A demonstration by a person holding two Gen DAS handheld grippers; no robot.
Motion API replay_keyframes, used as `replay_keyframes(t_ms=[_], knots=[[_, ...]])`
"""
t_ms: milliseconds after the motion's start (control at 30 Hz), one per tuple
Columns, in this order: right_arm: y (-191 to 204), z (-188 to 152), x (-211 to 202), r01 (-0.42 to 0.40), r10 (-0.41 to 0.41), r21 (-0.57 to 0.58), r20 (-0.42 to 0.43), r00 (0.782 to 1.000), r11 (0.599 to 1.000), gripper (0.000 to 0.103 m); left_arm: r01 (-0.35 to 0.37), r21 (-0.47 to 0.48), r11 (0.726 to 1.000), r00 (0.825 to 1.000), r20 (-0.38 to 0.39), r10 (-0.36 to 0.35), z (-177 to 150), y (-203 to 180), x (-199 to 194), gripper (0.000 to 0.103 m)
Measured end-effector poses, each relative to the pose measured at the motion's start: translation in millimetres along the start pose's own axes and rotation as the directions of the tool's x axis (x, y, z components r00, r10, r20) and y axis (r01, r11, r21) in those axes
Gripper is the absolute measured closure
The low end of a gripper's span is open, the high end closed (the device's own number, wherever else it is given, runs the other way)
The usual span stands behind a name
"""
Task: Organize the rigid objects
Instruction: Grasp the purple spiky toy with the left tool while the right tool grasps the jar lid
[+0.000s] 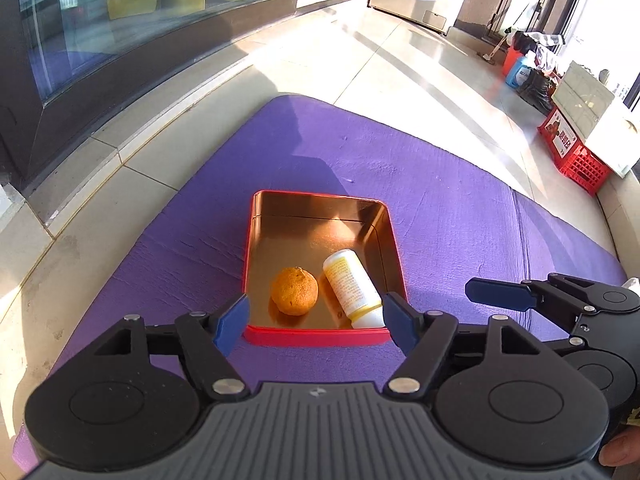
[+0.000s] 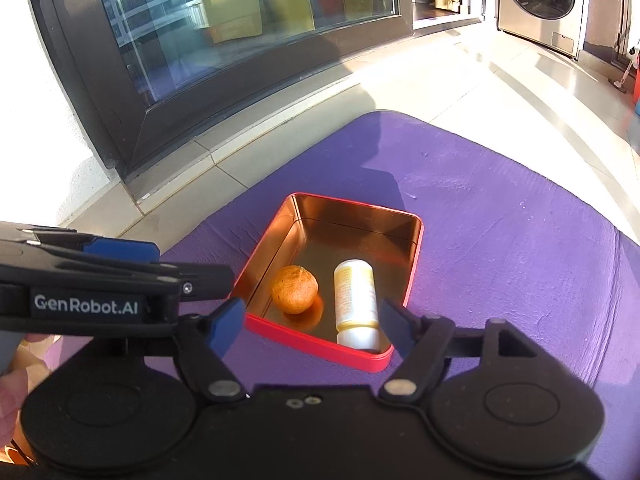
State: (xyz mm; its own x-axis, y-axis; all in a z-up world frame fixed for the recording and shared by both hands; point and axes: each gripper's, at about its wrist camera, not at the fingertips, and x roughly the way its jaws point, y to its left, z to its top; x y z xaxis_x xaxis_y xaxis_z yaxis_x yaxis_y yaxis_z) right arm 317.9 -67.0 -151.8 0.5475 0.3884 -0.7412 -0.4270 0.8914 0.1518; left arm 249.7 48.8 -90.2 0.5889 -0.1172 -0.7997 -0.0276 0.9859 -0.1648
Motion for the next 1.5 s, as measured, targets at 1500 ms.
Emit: replay_keyframes(t_ms=[1500], knots=[[-8.4,-182.9,-10.4,0.062,-0.064,-0.019,-0.302,0.951,0.998,0.001,-0.148,-0.023,0.989,0.94,-0.315,0.134,-165.3,13.5,45.5,0.016]])
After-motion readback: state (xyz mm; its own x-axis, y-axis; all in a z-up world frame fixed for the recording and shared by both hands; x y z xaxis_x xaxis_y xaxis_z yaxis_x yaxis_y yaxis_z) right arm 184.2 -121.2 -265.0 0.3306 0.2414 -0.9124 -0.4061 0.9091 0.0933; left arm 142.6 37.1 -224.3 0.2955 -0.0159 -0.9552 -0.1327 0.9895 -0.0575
